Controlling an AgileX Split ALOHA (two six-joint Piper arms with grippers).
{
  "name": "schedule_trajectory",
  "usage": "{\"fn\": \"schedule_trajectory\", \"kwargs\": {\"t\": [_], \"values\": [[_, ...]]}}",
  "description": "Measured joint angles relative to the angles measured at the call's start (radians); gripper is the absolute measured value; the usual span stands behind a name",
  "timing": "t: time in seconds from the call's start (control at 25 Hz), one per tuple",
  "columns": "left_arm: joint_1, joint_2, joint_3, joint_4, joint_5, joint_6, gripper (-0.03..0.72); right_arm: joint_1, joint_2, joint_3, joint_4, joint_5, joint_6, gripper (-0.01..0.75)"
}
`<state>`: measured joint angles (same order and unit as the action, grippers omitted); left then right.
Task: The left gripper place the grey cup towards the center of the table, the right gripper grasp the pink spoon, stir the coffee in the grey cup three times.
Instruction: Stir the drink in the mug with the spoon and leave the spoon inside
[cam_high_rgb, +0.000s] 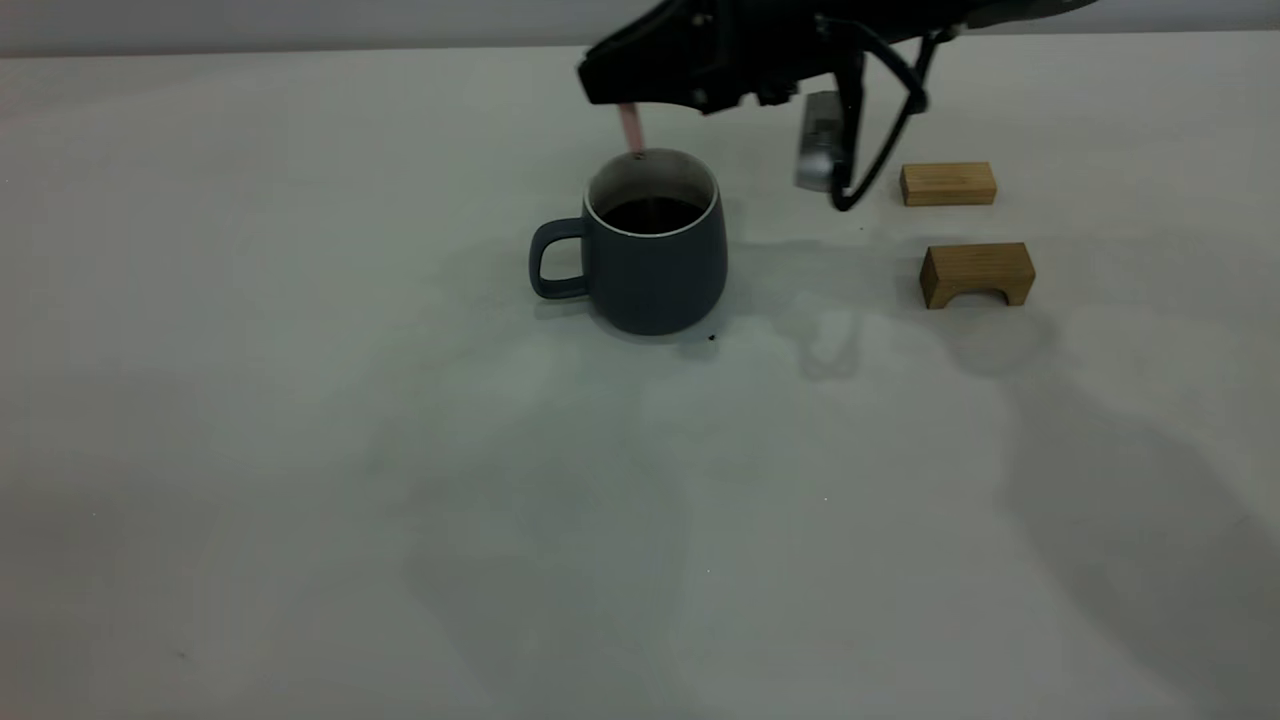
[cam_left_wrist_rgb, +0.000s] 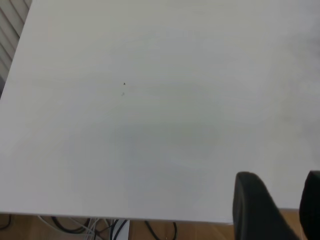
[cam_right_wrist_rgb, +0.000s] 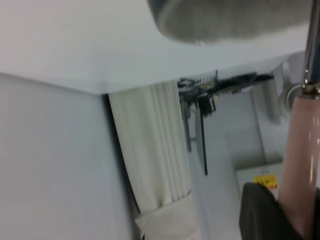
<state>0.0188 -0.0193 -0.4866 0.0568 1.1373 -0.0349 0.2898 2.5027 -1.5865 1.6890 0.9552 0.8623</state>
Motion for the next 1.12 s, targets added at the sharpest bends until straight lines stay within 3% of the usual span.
{"fn": "schedule_trajectory", "kwargs": {"t": [0.2, 0.4, 0.68, 1.12], "values": [[0.0, 0.0, 0.0, 0.0, 0.0, 0.0, 0.299, 0.032, 0.002, -0.001, 0.061, -0.025, -0.136, 0.136], [0.0, 0.0, 0.0, 0.0, 0.0, 0.0, 0.299, -0.007, 0.006, -0.002, -0.009, -0.022, -0.222, 0.136], [0.0, 0.0, 0.0, 0.0, 0.0, 0.0, 0.299, -0.04, 0.006, 0.012, -0.052, 0.068, -0.103, 0.136], [0.0, 0.0, 0.0, 0.0, 0.0, 0.0, 0.299, 0.02, 0.006, 0.002, 0.064, 0.024, -0.041, 0.136]]}}
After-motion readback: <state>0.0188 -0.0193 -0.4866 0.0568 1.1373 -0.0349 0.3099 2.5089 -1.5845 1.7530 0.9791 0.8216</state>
